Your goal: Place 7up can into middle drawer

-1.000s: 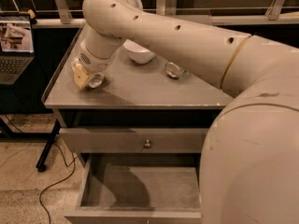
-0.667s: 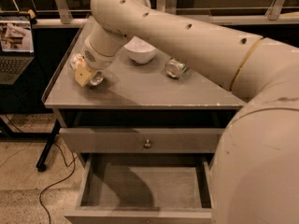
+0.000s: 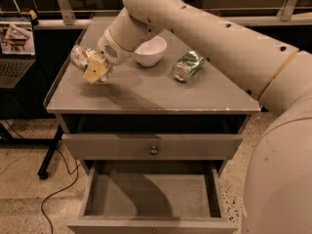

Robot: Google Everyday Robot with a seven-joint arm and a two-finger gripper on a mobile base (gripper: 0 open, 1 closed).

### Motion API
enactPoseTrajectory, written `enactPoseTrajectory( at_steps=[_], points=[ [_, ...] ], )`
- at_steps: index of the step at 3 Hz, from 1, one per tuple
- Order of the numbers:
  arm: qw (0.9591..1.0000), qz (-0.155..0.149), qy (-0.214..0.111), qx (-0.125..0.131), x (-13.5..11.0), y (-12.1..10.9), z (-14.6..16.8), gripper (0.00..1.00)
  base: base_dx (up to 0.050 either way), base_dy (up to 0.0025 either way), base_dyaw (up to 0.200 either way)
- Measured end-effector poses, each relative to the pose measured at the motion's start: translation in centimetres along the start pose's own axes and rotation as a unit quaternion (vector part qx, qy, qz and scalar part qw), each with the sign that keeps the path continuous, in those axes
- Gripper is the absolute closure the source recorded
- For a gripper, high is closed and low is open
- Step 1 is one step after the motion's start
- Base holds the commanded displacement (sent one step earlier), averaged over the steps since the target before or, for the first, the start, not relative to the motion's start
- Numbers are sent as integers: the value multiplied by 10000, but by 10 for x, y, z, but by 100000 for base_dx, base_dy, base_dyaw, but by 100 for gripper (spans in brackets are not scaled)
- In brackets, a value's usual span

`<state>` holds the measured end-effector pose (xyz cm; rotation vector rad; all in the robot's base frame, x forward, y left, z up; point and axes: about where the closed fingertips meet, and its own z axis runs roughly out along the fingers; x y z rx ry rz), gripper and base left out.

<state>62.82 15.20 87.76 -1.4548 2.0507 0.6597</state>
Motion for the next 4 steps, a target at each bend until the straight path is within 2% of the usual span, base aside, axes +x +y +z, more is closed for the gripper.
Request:
enactPoseTrajectory(
  at_steps=[1,2,3,4],
  points=[
    [9970,-565,-206,-482,9,4,-19,100,0,0,0],
    [9885,-1202,-317,-860,27,11,-41,100,0,0,0],
    [9783,-1671,-448,-1138,46,21,-59,100,0,0,0],
    [9783,-1671,-448,-1138,46,21,-59,100,0,0,0]
  ],
)
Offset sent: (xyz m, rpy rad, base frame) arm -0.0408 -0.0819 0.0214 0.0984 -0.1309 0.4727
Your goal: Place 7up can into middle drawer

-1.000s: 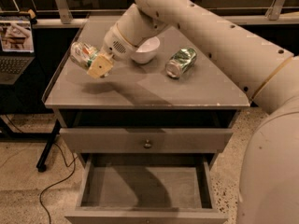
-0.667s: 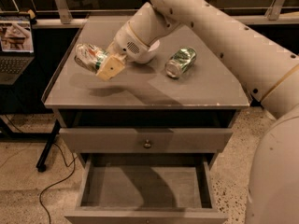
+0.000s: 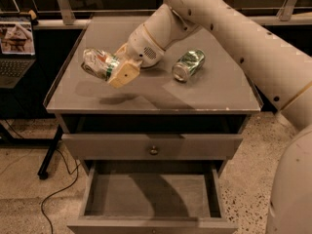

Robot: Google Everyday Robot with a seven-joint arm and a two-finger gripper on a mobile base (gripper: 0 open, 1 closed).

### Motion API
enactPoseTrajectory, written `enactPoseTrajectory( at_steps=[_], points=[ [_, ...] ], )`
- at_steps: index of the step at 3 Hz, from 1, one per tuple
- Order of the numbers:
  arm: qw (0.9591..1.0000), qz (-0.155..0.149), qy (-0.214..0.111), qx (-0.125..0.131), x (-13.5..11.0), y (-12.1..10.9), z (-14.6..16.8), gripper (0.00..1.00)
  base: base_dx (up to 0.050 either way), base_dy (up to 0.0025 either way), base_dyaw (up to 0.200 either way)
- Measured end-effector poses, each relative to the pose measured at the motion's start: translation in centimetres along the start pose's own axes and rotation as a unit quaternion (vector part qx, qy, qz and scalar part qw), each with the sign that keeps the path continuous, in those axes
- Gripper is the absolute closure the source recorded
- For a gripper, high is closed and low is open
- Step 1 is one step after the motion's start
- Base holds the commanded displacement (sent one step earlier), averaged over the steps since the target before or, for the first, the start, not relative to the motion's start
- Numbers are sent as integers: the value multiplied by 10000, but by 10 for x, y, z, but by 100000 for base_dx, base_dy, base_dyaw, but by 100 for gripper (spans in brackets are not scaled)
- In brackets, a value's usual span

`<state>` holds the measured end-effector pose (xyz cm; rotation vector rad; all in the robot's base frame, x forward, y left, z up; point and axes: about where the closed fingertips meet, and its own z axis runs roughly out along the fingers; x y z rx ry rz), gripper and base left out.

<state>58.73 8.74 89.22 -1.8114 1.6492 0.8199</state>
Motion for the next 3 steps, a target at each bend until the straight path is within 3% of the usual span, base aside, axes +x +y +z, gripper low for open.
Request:
enactPoseTrajectory(
  at_steps=[1,2,3],
  points=[
    [9997,129,53,182,0,11,1,100,0,0,0],
    [9969,462,116,633,0,35,-7,100,0,0,0],
    [9906,867,164,1046,10,59,-14,100,0,0,0]
  ],
)
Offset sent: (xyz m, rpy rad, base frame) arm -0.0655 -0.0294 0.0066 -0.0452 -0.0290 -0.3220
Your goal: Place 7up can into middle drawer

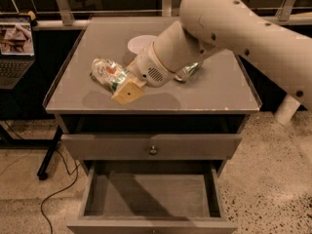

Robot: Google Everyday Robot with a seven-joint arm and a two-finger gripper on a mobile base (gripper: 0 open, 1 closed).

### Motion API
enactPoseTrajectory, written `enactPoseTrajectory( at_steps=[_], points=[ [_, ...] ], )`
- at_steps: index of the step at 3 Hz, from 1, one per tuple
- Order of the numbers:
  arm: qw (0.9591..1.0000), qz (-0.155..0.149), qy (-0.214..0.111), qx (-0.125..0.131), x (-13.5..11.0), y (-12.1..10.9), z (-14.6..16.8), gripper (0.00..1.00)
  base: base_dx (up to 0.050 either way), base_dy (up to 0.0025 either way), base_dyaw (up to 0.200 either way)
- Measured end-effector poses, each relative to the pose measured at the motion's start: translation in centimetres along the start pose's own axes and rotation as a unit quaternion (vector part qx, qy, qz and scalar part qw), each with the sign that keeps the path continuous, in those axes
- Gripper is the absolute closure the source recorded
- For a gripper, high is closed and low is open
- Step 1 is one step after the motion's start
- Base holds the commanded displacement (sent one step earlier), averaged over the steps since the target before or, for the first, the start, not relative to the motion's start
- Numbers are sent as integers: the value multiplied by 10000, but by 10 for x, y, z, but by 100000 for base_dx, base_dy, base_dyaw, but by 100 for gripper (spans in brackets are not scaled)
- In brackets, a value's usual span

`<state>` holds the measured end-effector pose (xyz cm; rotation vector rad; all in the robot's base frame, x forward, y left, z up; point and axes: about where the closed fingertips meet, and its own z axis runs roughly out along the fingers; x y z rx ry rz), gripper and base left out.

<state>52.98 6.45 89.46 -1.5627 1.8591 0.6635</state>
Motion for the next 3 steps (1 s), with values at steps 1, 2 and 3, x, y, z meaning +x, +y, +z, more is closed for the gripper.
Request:
enactPoseTrajectory(
  at_steps=[1,2,3],
  points=[
    [9988,367,23,326,14,20,-11,100,0,0,0],
    [9949,758,78,661,31,37,-18,100,0,0,0],
    [9908,1090,130,791,46,51,-15,100,0,0,0]
  ],
)
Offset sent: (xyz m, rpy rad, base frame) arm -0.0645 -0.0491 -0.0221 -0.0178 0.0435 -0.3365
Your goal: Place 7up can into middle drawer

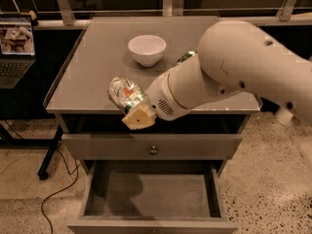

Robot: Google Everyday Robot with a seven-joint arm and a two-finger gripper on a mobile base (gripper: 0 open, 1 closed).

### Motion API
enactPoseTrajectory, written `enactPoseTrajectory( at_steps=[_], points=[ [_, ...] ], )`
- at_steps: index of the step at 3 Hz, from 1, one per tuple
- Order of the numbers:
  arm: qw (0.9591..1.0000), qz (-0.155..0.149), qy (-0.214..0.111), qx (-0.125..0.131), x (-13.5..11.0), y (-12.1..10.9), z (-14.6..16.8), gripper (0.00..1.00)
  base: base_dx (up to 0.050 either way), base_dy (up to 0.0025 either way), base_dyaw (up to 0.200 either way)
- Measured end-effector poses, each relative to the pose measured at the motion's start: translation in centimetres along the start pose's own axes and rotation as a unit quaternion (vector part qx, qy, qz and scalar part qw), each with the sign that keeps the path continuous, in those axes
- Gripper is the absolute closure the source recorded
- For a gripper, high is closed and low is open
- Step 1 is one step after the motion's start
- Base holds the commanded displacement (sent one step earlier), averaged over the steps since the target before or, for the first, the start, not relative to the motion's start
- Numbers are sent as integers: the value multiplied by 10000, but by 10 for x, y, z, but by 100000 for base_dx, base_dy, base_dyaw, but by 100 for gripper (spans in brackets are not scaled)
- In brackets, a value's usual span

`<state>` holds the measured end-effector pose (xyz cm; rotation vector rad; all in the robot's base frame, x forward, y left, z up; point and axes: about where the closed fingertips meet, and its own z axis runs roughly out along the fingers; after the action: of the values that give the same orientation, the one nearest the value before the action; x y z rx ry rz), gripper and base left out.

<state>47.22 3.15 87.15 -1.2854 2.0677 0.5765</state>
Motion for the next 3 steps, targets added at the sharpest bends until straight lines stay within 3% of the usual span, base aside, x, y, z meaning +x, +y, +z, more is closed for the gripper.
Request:
enactPoseTrajectory(
  at_steps=[1,3],
  points=[
    [9985,547,39,-4,31,21,10,100,0,0,0],
    [9985,551,-17,-29,29,33,12,100,0,0,0]
  ],
)
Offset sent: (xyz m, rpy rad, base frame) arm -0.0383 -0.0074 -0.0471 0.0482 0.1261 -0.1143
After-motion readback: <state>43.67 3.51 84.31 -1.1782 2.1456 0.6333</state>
